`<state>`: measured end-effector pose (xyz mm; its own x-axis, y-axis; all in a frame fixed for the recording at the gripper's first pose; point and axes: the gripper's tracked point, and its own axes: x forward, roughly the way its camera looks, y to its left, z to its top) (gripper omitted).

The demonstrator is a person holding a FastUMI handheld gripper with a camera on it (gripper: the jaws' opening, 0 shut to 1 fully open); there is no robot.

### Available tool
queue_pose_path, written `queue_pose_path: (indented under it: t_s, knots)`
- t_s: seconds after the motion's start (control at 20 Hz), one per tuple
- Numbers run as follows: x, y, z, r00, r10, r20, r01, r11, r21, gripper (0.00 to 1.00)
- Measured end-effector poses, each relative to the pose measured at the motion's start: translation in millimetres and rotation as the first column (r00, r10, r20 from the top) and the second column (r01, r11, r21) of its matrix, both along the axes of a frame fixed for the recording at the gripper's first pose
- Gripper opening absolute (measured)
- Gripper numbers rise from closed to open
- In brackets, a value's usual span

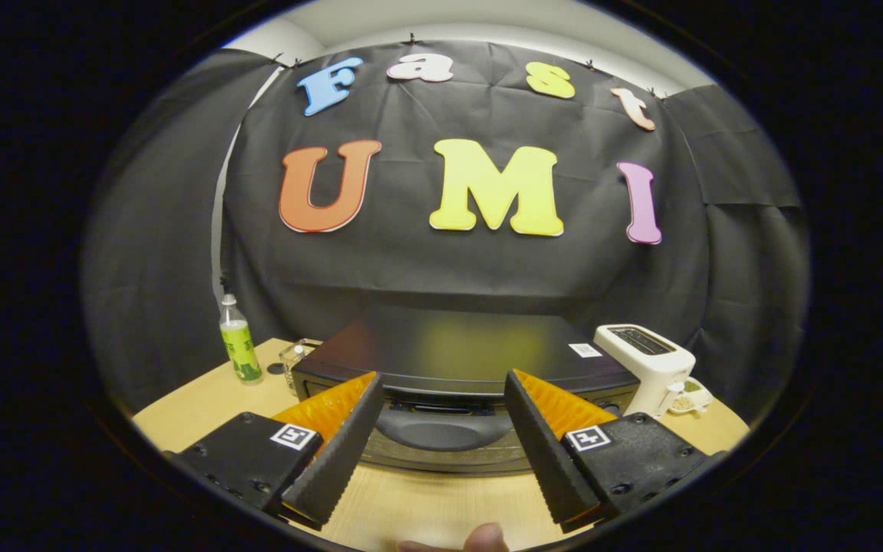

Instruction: Open the toaster oven, put the food inside, and close the toaster oven door.

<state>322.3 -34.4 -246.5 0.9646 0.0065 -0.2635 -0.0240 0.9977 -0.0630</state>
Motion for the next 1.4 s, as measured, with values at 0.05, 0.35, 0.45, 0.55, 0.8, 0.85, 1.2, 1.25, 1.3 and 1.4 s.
queue_pose_path:
  t_s: [0.05, 0.35, 0.45, 0.55, 0.8, 0.85, 1.2, 1.25, 1.3, 1.4]
  knots:
    - [3.7, 1.4, -4.9, 1.0, 0.001, -0.007, -0.001, 1.0, 0.007, 1.0]
    - [14.4, -1.5, -26.7, 0.999, -0.016, -0.03, 0.018, 0.997, 0.078, 1.0]
    - [11.7, -0.7, -25.7, 1.0, -0.014, -0.026, 0.016, 0.998, 0.064, 1.0]
    - [5.5, -0.6, -28.4, 1.0, -0.012, -0.025, 0.013, 0.998, 0.058, 1.0]
    - [-24.6, -0.5, -35.7, 0.999, -0.01, -0.045, 0.012, 0.998, 0.054, 1.0]
    - [-32.1, -0.1, -38.5, 0.998, -0.011, -0.063, 0.014, 0.998, 0.056, 1.0]
    - [-88.4, 0.3, -71.2, 0.979, -0.019, -0.205, 0.023, 1.0, 0.014, 1.0]
    - [-94.3, 0.0, -75.7, 0.975, -0.016, -0.222, 0.02, 1.0, 0.016, 1.0]
    - [-99.1, 0.3, -80.9, 0.971, -0.012, -0.24, 0.019, 0.999, 0.027, 1.0]
    - [-108.3, 0.5, -89.6, 0.961, -0.003, -0.277, 0.018, 0.998, 0.054, 1.0]
